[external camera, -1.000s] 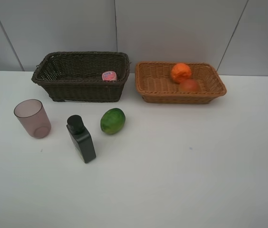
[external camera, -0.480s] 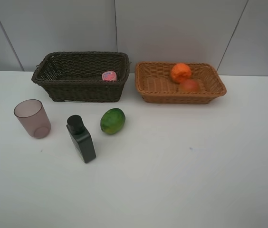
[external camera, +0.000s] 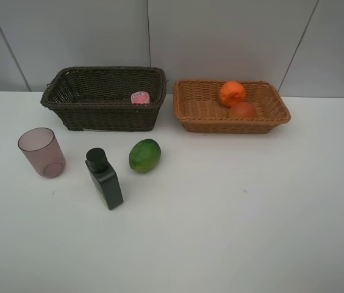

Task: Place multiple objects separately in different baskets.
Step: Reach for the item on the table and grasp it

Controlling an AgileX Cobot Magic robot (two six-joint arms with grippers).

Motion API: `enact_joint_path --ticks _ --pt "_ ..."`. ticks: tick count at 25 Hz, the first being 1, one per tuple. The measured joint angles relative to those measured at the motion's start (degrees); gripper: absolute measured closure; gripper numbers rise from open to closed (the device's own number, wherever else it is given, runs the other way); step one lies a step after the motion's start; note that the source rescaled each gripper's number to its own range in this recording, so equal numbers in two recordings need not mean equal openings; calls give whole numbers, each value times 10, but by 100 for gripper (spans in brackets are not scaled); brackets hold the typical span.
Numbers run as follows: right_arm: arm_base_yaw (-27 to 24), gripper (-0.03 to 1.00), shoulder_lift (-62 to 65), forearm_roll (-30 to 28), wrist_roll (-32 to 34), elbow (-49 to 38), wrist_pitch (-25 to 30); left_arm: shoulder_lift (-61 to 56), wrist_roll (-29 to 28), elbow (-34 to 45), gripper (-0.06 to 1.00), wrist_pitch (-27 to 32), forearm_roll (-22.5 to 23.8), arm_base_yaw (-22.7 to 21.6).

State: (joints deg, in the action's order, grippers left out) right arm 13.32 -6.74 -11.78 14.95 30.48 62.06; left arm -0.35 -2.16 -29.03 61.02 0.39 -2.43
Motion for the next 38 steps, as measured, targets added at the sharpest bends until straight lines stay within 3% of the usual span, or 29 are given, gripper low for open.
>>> enact_joint_path --ticks 12,17,24,30,38 --pt "-3 9 68 0 -2 -1 -7 0 0 0 -4 0 0 0" --pt "-34 9 69 12 -19 -1 -8 0 0 0 -4 0 0 0" --pt "-76 9 69 82 -114 -2 -10 0 0 0 -4 0 0 0" --pt "-118 9 69 86 -124 -4 -11 0 0 0 -4 0 0 0" --pt "-122 9 69 86 -125 -4 -11 0 0 0 -4 0 0 0"
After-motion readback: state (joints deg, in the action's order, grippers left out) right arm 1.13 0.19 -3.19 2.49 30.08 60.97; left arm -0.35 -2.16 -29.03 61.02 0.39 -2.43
